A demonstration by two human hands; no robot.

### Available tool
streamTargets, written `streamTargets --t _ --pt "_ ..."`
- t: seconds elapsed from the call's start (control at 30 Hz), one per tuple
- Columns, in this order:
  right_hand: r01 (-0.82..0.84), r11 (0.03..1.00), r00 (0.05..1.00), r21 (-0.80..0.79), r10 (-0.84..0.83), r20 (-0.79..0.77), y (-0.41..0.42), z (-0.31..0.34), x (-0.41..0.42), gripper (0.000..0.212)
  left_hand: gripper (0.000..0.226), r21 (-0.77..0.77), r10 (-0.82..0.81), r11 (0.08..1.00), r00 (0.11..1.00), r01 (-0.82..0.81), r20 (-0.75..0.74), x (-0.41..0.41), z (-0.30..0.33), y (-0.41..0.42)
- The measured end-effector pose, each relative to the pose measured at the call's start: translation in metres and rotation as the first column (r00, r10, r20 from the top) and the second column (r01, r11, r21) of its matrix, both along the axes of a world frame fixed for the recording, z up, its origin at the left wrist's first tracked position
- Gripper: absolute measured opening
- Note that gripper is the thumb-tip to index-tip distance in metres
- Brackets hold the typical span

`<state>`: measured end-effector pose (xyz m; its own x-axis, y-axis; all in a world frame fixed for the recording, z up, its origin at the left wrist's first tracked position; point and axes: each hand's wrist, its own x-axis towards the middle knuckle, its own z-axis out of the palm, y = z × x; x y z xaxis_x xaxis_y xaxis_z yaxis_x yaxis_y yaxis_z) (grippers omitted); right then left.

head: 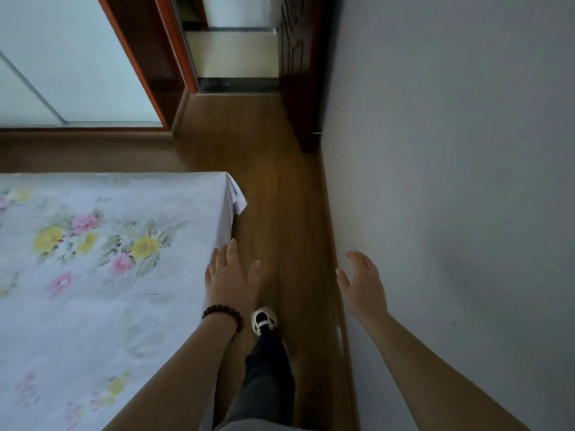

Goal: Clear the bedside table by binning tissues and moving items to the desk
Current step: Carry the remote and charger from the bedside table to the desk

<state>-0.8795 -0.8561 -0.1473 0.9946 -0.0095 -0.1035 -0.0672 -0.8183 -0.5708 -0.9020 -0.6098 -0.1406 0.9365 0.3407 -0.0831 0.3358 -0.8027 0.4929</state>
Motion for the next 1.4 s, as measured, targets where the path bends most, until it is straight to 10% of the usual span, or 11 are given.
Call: streamTargets --t 0.8,1.4 --pt "-0.245 0.969 0.969 -0.008 0.245 0.012 0.173 -0.008 0.630 0.047 0.070 0.015 0.257 0.966 0.966 -0.257 0.027 0.568 -0.004 0.170" --pt "-0.782 0.620 0.624 -0.068 0.778 -0.078 0.414 0.010 0.925 0.048 0.071 -0.036 0.815 0.576 0.578 -0.816 -0.038 0.751 -0.004 0.294"
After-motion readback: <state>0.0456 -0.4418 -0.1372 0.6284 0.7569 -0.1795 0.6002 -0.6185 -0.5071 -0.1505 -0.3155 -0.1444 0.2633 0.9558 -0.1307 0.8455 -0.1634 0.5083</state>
